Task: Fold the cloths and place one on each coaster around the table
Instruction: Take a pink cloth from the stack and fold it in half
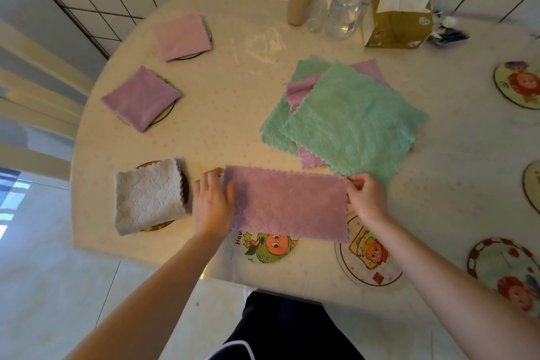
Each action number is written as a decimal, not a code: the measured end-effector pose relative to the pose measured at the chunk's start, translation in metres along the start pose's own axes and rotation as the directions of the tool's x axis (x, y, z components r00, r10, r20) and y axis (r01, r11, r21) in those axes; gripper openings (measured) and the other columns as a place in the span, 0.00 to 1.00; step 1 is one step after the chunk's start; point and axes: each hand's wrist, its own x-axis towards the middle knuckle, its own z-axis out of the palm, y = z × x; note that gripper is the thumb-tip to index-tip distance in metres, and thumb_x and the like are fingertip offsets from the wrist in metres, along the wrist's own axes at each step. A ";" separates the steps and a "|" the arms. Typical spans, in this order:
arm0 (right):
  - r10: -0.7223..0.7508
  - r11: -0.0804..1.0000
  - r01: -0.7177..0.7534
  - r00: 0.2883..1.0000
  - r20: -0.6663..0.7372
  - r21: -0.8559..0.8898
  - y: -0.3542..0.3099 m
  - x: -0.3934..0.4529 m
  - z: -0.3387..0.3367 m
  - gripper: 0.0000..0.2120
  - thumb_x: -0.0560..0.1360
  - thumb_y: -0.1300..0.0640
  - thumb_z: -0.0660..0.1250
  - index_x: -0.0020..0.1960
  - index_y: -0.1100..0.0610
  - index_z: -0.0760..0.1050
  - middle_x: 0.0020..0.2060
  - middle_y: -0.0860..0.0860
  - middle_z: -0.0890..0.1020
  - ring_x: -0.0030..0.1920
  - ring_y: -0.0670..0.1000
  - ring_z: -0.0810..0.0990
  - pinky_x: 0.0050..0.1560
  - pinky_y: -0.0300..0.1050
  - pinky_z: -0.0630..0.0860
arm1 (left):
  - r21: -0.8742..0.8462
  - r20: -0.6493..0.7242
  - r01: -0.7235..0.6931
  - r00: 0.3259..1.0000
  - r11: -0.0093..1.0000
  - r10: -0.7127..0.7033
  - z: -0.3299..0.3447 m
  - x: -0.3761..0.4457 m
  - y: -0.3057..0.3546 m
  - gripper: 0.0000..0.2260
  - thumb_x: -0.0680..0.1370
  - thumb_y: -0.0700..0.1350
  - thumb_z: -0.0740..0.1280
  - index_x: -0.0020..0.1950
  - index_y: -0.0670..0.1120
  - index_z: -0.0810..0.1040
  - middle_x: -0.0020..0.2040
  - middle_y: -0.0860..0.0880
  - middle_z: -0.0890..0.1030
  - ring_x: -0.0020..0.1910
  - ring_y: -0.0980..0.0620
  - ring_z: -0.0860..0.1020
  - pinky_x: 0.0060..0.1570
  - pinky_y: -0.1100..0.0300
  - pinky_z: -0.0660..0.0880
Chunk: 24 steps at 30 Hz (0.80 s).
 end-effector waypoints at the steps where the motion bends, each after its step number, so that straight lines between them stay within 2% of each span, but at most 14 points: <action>1: -0.082 0.996 0.081 0.996 -0.042 -0.040 -0.001 -0.009 -0.002 0.09 0.76 0.61 0.65 0.55 0.62 0.74 0.50 0.56 0.79 0.47 0.55 0.79 0.46 0.45 0.76 | 0.046 0.012 -0.136 0.991 0.990 0.135 0.001 -0.009 -0.001 0.17 0.81 0.50 0.57 0.63 0.40 0.71 0.59 0.43 0.75 0.58 0.44 0.71 0.57 0.48 0.72; 3: -0.343 0.924 0.332 0.939 -0.031 -0.188 -0.003 -0.036 -0.005 0.12 0.76 0.63 0.64 0.59 0.63 0.73 0.55 0.56 0.75 0.54 0.54 0.76 0.52 0.41 0.71 | 0.033 0.125 -0.343 0.933 0.939 0.337 0.005 -0.032 0.002 0.18 0.81 0.51 0.56 0.65 0.43 0.72 0.64 0.46 0.73 0.64 0.47 0.69 0.63 0.50 0.69; 5: -0.526 0.781 0.562 0.827 0.200 -0.271 -0.003 -0.067 -0.002 0.16 0.77 0.63 0.61 0.64 0.60 0.71 0.62 0.52 0.72 0.63 0.51 0.71 0.61 0.40 0.69 | 0.010 0.281 -0.515 0.824 0.857 0.491 0.013 -0.058 0.006 0.21 0.82 0.53 0.55 0.71 0.46 0.69 0.72 0.48 0.68 0.73 0.48 0.61 0.71 0.50 0.61; 7: -0.606 0.631 0.725 0.682 0.410 -0.275 0.006 -0.097 0.011 0.23 0.75 0.65 0.62 0.70 0.57 0.67 0.68 0.49 0.69 0.68 0.49 0.66 0.68 0.45 0.67 | 0.069 0.408 -0.639 0.719 0.767 0.562 0.025 -0.081 0.006 0.24 0.82 0.57 0.52 0.76 0.48 0.62 0.78 0.51 0.58 0.77 0.48 0.52 0.74 0.50 0.51; 9: -0.629 0.481 0.822 0.566 0.532 -0.305 0.022 -0.117 0.028 0.31 0.70 0.67 0.66 0.72 0.56 0.63 0.71 0.50 0.67 0.72 0.51 0.63 0.70 0.47 0.63 | 0.150 0.500 -0.673 0.683 0.724 0.532 0.031 -0.094 -0.003 0.28 0.82 0.61 0.50 0.78 0.48 0.56 0.79 0.51 0.54 0.78 0.47 0.49 0.73 0.48 0.49; 11: -0.594 0.422 0.826 0.564 0.574 -0.375 0.036 -0.122 0.036 0.36 0.68 0.67 0.65 0.74 0.57 0.59 0.74 0.51 0.62 0.74 0.52 0.58 0.71 0.50 0.60 | 0.228 0.541 -0.670 0.690 0.706 0.481 0.031 -0.097 -0.018 0.29 0.81 0.62 0.50 0.78 0.48 0.55 0.78 0.50 0.55 0.77 0.46 0.49 0.72 0.46 0.51; 13: -0.567 0.410 0.819 0.573 0.591 -0.401 0.047 -0.119 0.031 0.40 0.67 0.72 0.56 0.76 0.55 0.51 0.76 0.50 0.53 0.76 0.52 0.49 0.74 0.52 0.55 | 0.279 0.568 -0.661 0.698 0.696 0.435 0.024 -0.096 -0.033 0.29 0.81 0.62 0.50 0.78 0.48 0.55 0.78 0.51 0.56 0.77 0.47 0.52 0.71 0.45 0.53; 14: -0.574 0.375 0.824 0.567 0.591 -0.425 0.054 -0.115 0.027 0.41 0.65 0.74 0.53 0.76 0.55 0.50 0.76 0.50 0.52 0.76 0.52 0.48 0.75 0.53 0.52 | 0.291 0.578 -0.656 0.700 0.696 0.419 0.021 -0.093 -0.040 0.30 0.81 0.62 0.50 0.78 0.49 0.54 0.78 0.51 0.56 0.77 0.47 0.52 0.71 0.45 0.52; 16: -0.566 0.308 0.821 0.564 0.601 -0.481 0.062 -0.111 0.018 0.43 0.62 0.75 0.52 0.76 0.55 0.53 0.75 0.50 0.54 0.76 0.53 0.51 0.73 0.51 0.48 | 0.311 0.569 -0.614 0.732 0.726 0.376 0.011 -0.093 -0.051 0.30 0.80 0.63 0.49 0.78 0.49 0.53 0.78 0.52 0.55 0.77 0.49 0.50 0.71 0.45 0.50; 18: -0.552 0.321 0.796 0.598 0.581 -0.514 0.067 -0.106 0.009 0.43 0.60 0.75 0.55 0.74 0.56 0.59 0.74 0.51 0.61 0.74 0.53 0.57 0.71 0.49 0.48 | 0.325 0.552 -0.542 0.774 0.775 0.310 0.002 -0.094 -0.060 0.30 0.80 0.63 0.49 0.78 0.50 0.53 0.78 0.53 0.54 0.77 0.50 0.49 0.72 0.45 0.48; 21: -0.565 0.381 0.771 0.631 0.532 -0.510 0.070 -0.104 -0.005 0.37 0.62 0.75 0.65 0.70 0.58 0.67 0.69 0.52 0.70 0.70 0.52 0.66 0.72 0.47 0.58 | 0.313 0.522 -0.440 0.820 0.842 0.235 -0.010 -0.097 -0.071 0.30 0.80 0.64 0.43 0.79 0.52 0.45 0.78 0.55 0.44 0.77 0.51 0.43 0.74 0.47 0.41; 23: -0.581 0.384 0.767 0.633 0.512 -0.513 0.071 -0.100 -0.010 0.32 0.63 0.72 0.71 0.65 0.59 0.71 0.64 0.52 0.74 0.66 0.53 0.70 0.67 0.47 0.67 | 0.294 0.507 -0.377 0.841 0.879 0.191 -0.014 -0.098 -0.074 0.31 0.78 0.64 0.39 0.78 0.53 0.39 0.77 0.57 0.38 0.76 0.53 0.37 0.74 0.49 0.38; 24: -0.584 0.394 0.762 0.639 0.500 -0.513 0.069 -0.099 -0.010 0.30 0.62 0.71 0.72 0.63 0.59 0.72 0.61 0.52 0.74 0.63 0.54 0.72 0.63 0.48 0.71 | 0.292 0.497 -0.359 0.849 0.886 0.180 -0.015 -0.098 -0.075 0.31 0.77 0.64 0.38 0.78 0.53 0.39 0.77 0.57 0.39 0.76 0.53 0.37 0.74 0.49 0.38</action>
